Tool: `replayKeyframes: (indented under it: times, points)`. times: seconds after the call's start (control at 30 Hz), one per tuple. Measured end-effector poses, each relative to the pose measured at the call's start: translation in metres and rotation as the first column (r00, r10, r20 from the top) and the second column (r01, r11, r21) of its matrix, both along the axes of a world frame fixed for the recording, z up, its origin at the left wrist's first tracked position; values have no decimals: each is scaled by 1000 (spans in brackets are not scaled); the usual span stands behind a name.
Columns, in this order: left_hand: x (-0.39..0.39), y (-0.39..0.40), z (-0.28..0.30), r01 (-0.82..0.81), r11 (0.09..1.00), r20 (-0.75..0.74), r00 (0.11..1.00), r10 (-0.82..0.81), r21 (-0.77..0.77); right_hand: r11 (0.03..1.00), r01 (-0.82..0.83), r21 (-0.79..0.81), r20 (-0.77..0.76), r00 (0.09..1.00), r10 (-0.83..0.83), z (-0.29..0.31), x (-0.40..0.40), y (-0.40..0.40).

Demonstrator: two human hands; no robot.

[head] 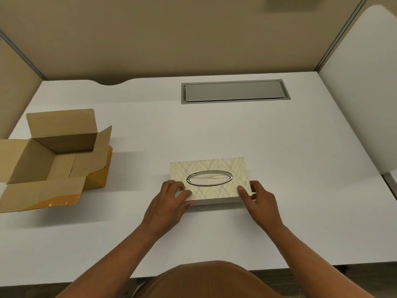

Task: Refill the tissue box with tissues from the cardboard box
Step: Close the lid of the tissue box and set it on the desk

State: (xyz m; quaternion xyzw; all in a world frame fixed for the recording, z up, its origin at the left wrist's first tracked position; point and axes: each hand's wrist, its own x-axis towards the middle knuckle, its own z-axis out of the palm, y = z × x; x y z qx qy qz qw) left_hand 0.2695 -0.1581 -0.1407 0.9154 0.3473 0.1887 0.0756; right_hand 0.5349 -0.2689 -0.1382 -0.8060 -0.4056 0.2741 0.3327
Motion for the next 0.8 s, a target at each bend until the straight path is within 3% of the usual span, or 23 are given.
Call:
replayKeyframes:
  times: [0.13,0.2,0.27,0.33,0.4,0.43,0.6,0.8]
  points:
    - [-4,1,-2,42,997,63,997,-38,-66,1000,-2,-4,0,1000,2,1,-1,0]
    - [-5,-1,-5,-65,964,175,978,113,-258,1000,3,-8,-24,1000,-4,2,-1,0]
    - [-1,-1,-5,-226,798,237,878,415,-558,1000,22,-17,-64,998,-23,2,-1,2]
    - [4,4,-2,-299,520,130,760,636,-800,999,43,-24,-89,995,-45,2,-1,4]
    - [9,10,5,-266,325,17,749,663,-908,999,47,-24,-105,993,-49,3,-2,6]
    - [11,11,9,-242,294,1,771,637,-925,999,44,-26,-115,992,-47,3,-2,7]
    - [18,20,14,-218,322,25,793,609,-921,999,42,-23,-149,988,-45,4,-3,16]
    - [19,45,16,-201,293,20,794,608,-935,999,49,-24,-167,984,-52,6,-5,34]
